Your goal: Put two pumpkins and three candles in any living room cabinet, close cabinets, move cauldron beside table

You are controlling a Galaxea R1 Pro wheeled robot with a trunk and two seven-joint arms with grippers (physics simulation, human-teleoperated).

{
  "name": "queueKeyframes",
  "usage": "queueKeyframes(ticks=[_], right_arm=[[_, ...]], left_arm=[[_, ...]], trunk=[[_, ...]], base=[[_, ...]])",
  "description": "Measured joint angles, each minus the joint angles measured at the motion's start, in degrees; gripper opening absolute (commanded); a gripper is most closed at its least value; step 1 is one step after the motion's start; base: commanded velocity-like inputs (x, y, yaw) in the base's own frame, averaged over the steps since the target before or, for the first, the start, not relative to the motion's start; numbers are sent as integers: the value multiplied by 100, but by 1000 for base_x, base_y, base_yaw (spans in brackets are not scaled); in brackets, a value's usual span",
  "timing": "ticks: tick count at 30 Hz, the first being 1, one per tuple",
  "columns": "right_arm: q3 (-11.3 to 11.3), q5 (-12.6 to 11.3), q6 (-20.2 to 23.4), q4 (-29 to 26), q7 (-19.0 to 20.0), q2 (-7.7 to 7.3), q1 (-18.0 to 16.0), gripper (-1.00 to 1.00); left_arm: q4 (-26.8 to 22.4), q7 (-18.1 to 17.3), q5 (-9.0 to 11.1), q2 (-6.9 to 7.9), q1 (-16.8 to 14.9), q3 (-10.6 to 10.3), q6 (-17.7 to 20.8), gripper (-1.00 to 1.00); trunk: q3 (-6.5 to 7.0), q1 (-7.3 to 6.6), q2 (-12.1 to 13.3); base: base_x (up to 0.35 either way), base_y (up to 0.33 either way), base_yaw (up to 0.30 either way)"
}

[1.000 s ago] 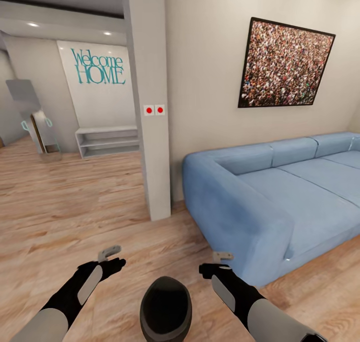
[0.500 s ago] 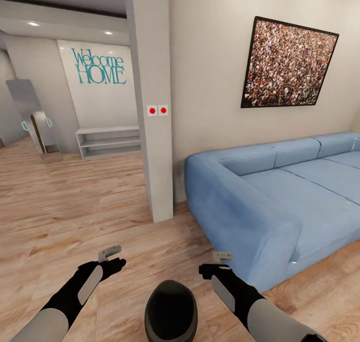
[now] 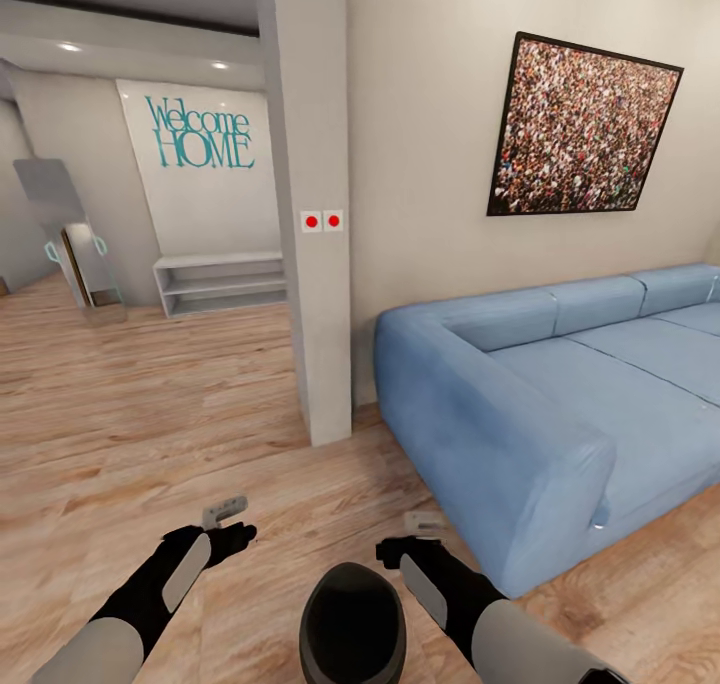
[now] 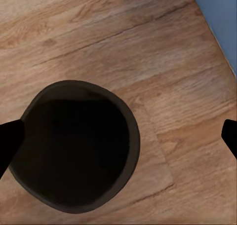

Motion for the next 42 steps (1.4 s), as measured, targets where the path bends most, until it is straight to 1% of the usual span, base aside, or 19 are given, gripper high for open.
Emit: queueKeyframes(ticks=[2,4,7,9,15,25,27,42], right_arm=[[3,-1,135,-5,-5,38,0,100],[6,6,322,-21,-7,59,0,100],[8,13,496,-59,-7,70,0,100],[9,15,536,-69,-6,67,0,100],[5,16,568,-76,-11,65,0,100],[0,25,573,-76,-15,57,0,100],[0,25,573,-76,-15,57,0,100],[0,33,567,-76,-15,41,0,100]], left_arm=[[37,149,10,-74,-4,-4,135,100],[52,394,4,-198,-8,-8,327,100],[44,742,-23,-376,-16,-10,817,100],[13,824,-28,-417,-16,-11,994,100],[-31,865,-15,-462,-15,6,1158,100],[-56,868,-12,-486,-15,5,1174,100],[-121,877,-9,-486,-15,8,1171,100],[-159,838,-10,-486,-15,-5,1171,100]], trunk=[[0,0,0],[0,0,0],[0,0,0],[0,0,0],[0,0,0],[0,0,0],[0,0,0],[-269,329,-600]], base=[[1,2,0],[0,0,0],[0,0,0],[0,0,0],[0,0,0],[0,0,0],[0,0,0],[0,0,0]])
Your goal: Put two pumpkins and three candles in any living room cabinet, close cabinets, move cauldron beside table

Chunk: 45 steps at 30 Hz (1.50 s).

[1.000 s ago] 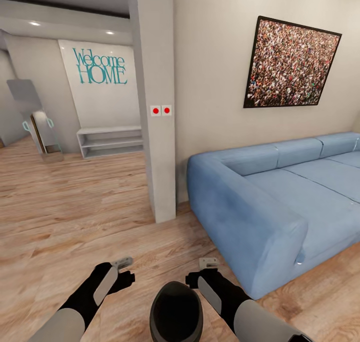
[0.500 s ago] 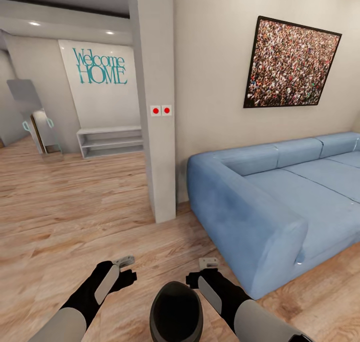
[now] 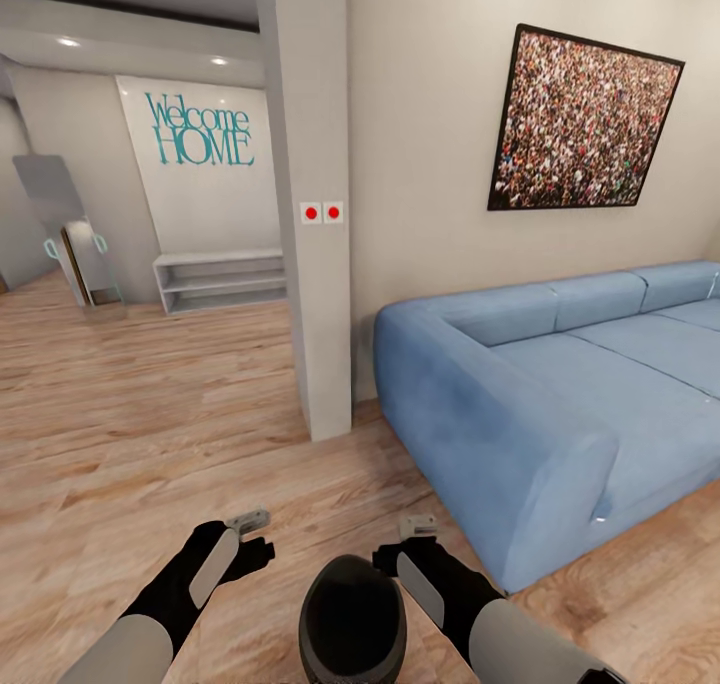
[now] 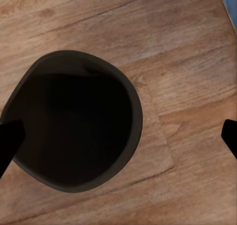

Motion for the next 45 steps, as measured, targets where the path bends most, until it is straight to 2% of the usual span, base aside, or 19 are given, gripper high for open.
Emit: queueKeyframes(ticks=[5,12,25,34,45], right_arm=[[0,2,-2,-4,0,-3,0,100],[0,7,-1,1,-3,-20,0,100],[-9,-17,5,26,-9,-28,0,100],[-7,-10,0,27,-9,-28,0,100],[-6,-9,-4,27,-9,-28,0,100]], left_arm=[[4,-8,0,-5,0,-1,-10,100],[39,-2,-5,-104,0,-29,-60,100],[34,-33,-5,-122,0,-41,-117,100],[58,-47,5,-211,0,-41,-413,100],[41,-50,-3,-380,0,-76,-514,100]], trunk=[[-90,110,-201],[-215,264,-481],[-449,549,-1003],[-610,747,-1364],[-628,769,-1404]], base=[[0,0,0],[0,0,0],[0,0,0],[0,0,0],[0,0,0]])
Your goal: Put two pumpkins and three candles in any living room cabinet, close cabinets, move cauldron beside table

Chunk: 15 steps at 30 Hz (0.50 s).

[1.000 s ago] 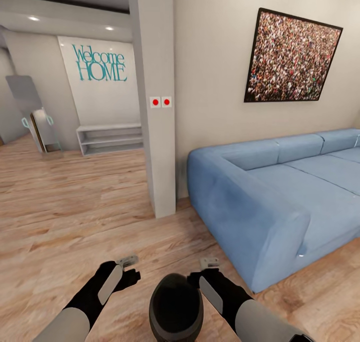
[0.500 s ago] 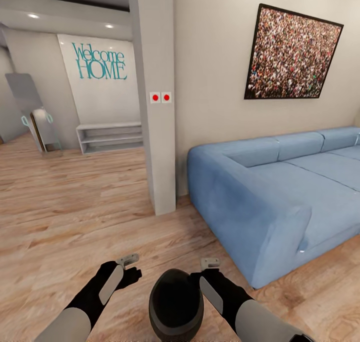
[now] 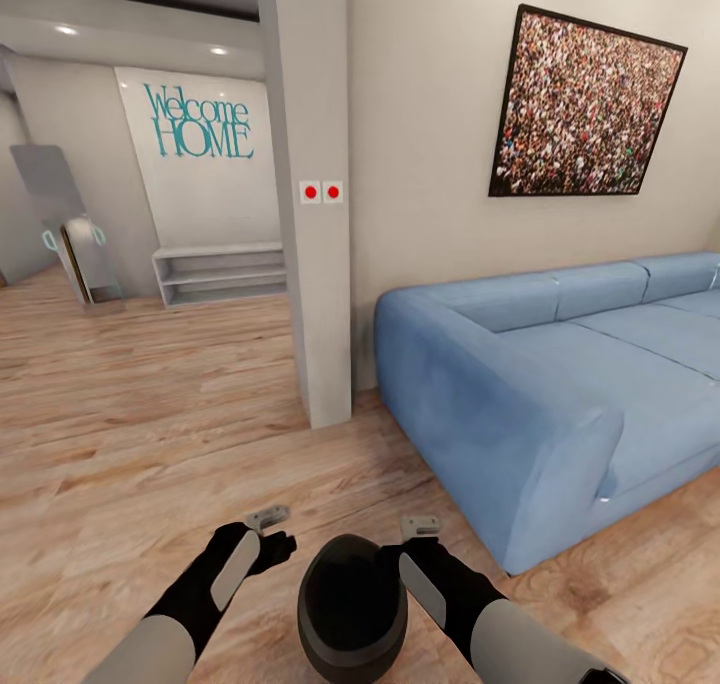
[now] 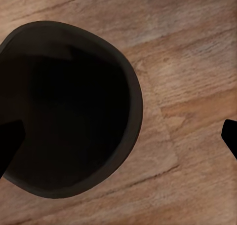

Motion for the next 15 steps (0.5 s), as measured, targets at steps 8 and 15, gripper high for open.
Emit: queueKeyframes(ticks=[8,15], right_arm=[[0,0,0,0,1,0,0,100],[-1,2,0,0,7,0,0,100]], left_arm=[[18,0,1,-62,0,-201,-12,100],[45,-1,28,-64,0,-209,-360,100]], trunk=[[-144,176,-321],[-269,330,-602]], base=[[0,0,0],[0,0,0]])
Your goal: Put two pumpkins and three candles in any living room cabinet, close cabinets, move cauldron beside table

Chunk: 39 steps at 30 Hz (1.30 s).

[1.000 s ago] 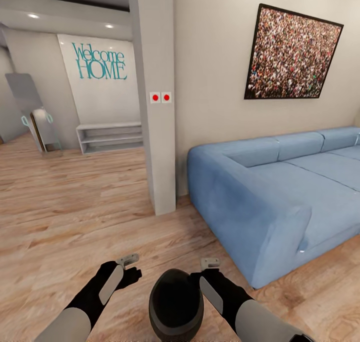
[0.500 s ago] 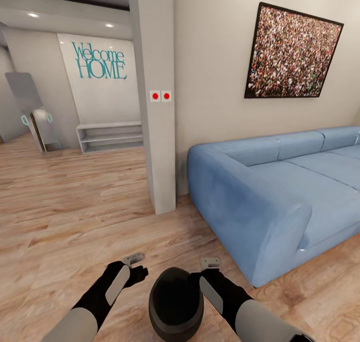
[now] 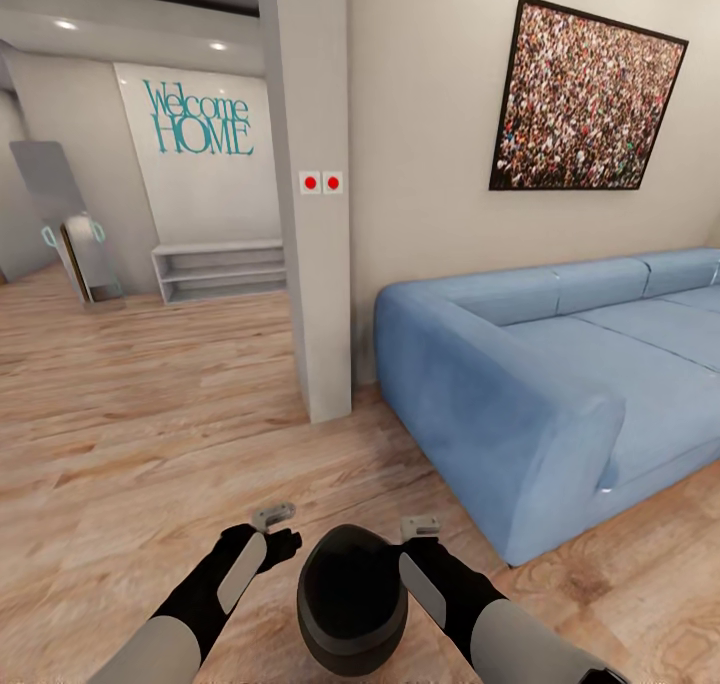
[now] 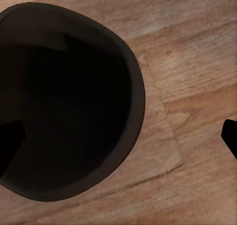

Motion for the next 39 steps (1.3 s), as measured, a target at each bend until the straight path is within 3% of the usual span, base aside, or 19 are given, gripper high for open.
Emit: queueKeyframes(ticks=[10,17,23,39], right_arm=[[2,7,0,0,2,0,0,100],[1,7,-6,1,2,0,0,100],[1,7,-9,0,2,0,0,100],[-2,6,-58,25,2,-4,0,100]], left_arm=[[114,-8,-12,-88,0,-20,-220,100],[133,-9,-9,-130,0,-222,-316,100],[133,-9,-8,-159,0,-243,-328,100],[174,-9,22,-299,0,-251,-679,100]], trunk=[[-180,220,-401],[-305,374,-682],[-413,505,-922],[-768,547,-945]], base=[[0,0,0],[0,0,0],[0,0,0],[0,0,0]])
